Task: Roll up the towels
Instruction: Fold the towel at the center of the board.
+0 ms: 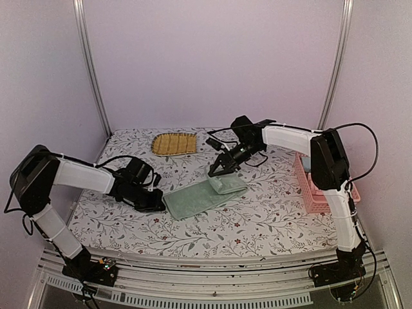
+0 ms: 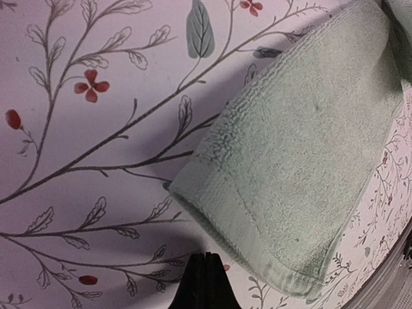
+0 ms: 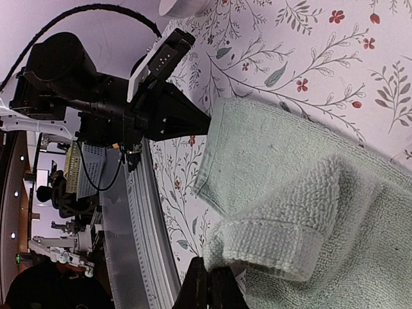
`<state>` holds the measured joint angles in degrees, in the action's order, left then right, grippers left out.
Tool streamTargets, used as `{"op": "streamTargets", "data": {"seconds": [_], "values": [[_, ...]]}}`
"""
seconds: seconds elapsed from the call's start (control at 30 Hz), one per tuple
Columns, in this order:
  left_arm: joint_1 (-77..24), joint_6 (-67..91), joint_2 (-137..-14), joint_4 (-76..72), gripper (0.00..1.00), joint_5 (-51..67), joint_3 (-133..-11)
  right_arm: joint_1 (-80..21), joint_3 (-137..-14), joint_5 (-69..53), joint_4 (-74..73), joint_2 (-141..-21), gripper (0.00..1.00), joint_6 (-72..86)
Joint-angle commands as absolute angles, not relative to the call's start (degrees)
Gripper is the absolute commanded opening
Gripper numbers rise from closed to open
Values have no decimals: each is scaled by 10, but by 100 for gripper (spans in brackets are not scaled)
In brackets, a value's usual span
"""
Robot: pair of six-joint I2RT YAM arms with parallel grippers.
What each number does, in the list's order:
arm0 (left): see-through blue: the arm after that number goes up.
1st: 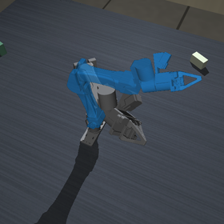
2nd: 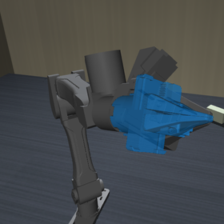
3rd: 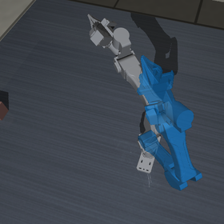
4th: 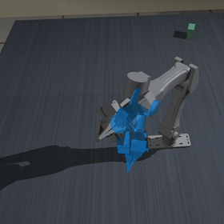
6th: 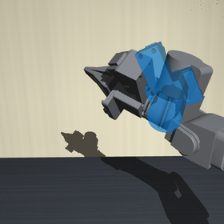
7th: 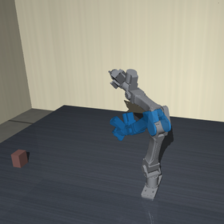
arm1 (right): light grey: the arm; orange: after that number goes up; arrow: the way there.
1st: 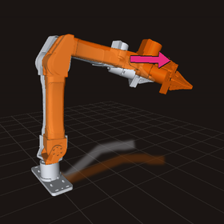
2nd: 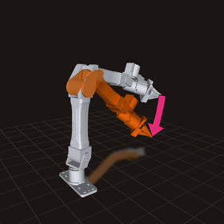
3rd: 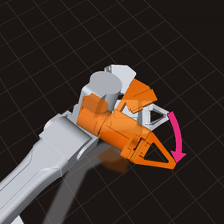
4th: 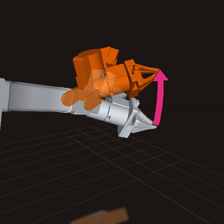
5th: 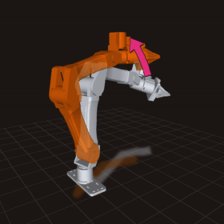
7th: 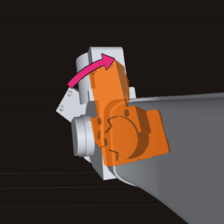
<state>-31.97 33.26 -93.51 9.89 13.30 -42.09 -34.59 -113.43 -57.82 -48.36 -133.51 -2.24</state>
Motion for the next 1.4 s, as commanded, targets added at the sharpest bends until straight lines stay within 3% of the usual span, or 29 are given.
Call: {"op": "streamTargets", "data": {"seconds": [0.0, 1.37], "values": [[-326, 343, -952, 97, 0, 134, -408, -362, -1158, -596, -446, -1374, 2, 26], [-327, 349, -968, 59, 0, 135, -377, -477, -1257, -592, -315, -1498, 2, 156]]}}
